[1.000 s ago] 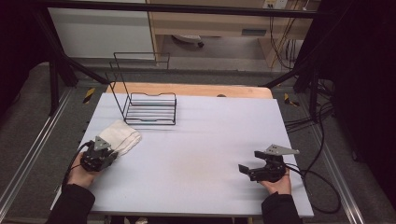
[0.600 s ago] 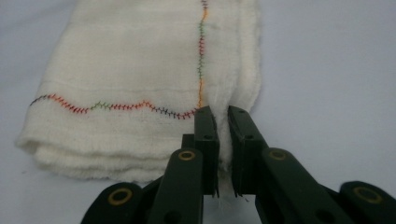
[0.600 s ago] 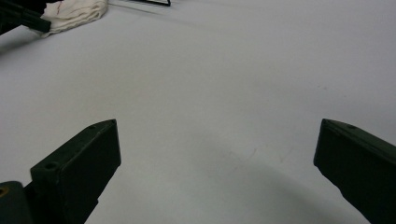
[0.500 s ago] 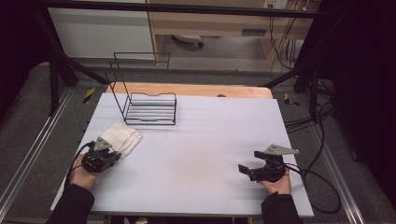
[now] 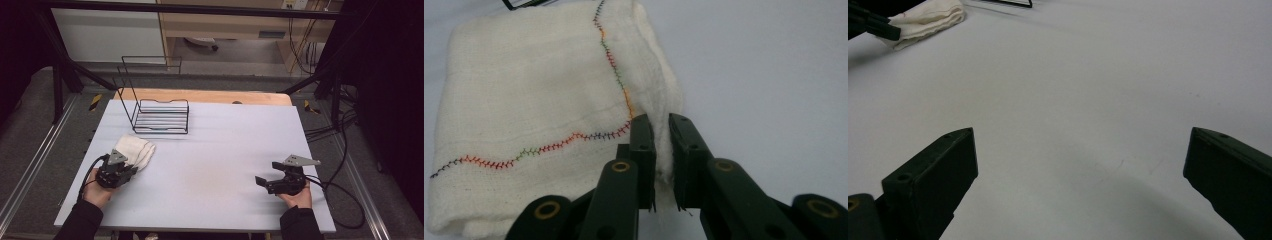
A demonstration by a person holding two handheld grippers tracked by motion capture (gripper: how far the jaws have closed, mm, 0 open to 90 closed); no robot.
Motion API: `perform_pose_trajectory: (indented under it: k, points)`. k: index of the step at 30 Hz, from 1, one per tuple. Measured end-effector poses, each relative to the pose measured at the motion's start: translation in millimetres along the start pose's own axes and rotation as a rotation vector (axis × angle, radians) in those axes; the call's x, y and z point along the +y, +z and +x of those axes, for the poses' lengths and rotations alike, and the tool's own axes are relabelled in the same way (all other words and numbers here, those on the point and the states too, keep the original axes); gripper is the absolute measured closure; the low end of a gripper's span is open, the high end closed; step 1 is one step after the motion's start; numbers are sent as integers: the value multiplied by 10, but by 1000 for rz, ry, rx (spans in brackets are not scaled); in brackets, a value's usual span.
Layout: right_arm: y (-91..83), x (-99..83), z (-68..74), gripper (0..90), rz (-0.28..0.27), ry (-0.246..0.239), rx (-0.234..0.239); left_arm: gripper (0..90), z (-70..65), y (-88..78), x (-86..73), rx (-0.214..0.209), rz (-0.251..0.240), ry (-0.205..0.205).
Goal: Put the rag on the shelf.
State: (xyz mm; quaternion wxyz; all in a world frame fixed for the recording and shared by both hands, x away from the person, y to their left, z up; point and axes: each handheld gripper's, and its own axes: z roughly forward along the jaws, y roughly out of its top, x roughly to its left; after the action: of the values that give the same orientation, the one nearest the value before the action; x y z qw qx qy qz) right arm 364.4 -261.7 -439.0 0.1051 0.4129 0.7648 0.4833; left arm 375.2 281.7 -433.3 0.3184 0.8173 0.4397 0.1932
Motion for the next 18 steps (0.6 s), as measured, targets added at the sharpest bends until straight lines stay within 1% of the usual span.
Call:
perform_pose_trajectory:
  k: [1,2,3,4,5,6,8,9,10,11,12,13,14,15,16,18]
  points:
    - [1,0,0,15,1,-1,0,740,0,0,0,0,0,0]
    - [-1,0,0,15,0,-1,0,662,52,-37,4,1,-24,1]
    - [-2,1,-6,15,-5,-9,-1,602,94,-75,9,3,-38,6]
    - [-6,2,-6,15,-6,-6,-1,533,94,-75,9,3,-38,6]
    - [-8,2,-6,15,-8,-5,-2,467,208,-163,14,-2,-85,-20]
    - [-9,3,-7,16,-6,-5,-2,424,281,-207,11,-2,-99,-41]
    - [-1,1,-10,16,-5,-12,-2,384,434,-268,-15,-6,-122,-100]
    - [0,1,-3,16,1,-2,0,377,505,-289,-38,-13,-127,-126]
    - [2,0,-1,16,2,-3,-1,381,505,-289,-38,-13,-127,-126]
    - [3,-1,-3,16,2,-5,0,375,579,-303,-70,-16,-132,-151]
    - [4,0,-3,16,3,-4,0,375,625,-304,-94,-1,-129,-161]
    - [7,0,-4,16,2,-5,-1,373,693,-289,-128,35,-108,-155]
    - [9,0,-6,17,1,-6,-1,372,730,-272,-146,45,-97,-158]
    - [9,0,-5,17,3,-7,-1,380,730,-272,-146,45,-97,-158]
    - [8,0,-4,17,5,-6,-1,382,790,-243,-180,59,-78,-182]
    - [8,0,-3,17,3,-5,-1,407,823,-221,-204,72,-68,-197]
